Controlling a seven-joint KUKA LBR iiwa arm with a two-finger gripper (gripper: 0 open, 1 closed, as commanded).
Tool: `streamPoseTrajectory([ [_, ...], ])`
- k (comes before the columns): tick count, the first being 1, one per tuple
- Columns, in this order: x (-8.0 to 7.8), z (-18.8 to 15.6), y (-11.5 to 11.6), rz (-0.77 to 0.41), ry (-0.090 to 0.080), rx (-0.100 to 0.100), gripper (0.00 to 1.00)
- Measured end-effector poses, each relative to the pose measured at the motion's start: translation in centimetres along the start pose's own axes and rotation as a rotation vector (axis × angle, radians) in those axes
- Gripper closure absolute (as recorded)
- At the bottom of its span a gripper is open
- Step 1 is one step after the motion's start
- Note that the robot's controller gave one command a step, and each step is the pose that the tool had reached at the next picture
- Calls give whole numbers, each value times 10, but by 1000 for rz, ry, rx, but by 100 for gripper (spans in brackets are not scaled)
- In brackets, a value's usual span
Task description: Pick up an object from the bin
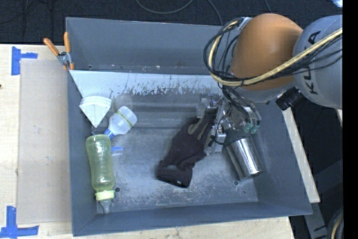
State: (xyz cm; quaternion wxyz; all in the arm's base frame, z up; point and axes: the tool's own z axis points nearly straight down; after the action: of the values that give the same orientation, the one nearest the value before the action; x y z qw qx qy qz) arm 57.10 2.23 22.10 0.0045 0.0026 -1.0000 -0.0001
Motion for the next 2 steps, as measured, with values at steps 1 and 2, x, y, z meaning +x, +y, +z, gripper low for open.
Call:
streamPoseTrajectory([
  [1, -1, -5, 0, 1, -8, 0, 0],
  [2, -23, 62, -11, -49, -10, 0, 0],
])
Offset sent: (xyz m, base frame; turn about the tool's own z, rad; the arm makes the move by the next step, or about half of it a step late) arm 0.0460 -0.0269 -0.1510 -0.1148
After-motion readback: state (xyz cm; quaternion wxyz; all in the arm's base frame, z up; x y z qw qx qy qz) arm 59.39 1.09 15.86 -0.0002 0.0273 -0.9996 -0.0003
